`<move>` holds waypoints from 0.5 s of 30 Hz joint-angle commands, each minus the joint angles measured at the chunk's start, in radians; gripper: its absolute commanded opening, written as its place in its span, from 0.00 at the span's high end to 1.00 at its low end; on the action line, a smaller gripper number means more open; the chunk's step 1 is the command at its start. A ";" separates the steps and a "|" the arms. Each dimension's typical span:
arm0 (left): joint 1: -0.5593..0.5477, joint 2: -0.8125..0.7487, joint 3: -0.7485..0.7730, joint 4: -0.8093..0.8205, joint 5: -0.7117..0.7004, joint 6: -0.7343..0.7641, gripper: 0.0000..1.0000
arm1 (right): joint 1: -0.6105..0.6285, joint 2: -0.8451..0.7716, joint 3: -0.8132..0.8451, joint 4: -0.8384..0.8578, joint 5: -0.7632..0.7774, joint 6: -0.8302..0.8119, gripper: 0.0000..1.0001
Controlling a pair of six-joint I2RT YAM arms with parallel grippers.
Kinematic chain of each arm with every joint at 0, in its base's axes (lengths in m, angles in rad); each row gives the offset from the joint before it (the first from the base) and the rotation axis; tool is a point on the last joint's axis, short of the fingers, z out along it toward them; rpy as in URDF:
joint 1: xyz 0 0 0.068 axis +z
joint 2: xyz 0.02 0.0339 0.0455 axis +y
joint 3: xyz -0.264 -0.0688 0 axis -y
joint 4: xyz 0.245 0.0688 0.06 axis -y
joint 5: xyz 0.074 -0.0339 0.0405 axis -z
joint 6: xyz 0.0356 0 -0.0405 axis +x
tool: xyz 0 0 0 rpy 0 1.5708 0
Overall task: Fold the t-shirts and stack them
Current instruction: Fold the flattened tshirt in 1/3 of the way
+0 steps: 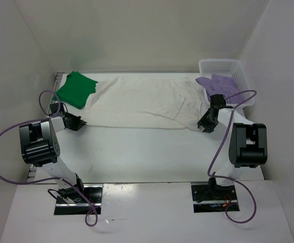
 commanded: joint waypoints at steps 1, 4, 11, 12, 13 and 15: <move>0.003 0.013 0.026 0.003 0.004 0.035 1.00 | -0.007 0.013 0.013 0.082 0.054 0.066 0.57; 0.003 0.004 0.037 -0.006 0.004 0.046 1.00 | -0.007 0.013 -0.030 0.131 0.065 0.127 0.58; -0.029 -0.024 0.037 -0.025 -0.005 0.064 1.00 | -0.007 0.010 -0.065 0.210 0.106 0.207 0.91; -0.029 -0.036 0.037 -0.025 -0.005 0.075 1.00 | -0.007 -0.010 -0.065 0.185 0.133 0.207 0.94; -0.029 -0.036 0.037 -0.035 -0.015 0.085 1.00 | -0.007 -0.023 -0.065 0.174 0.134 0.216 0.96; -0.029 -0.070 0.037 -0.060 -0.041 0.116 1.00 | -0.017 -0.058 -0.065 0.139 0.155 0.216 1.00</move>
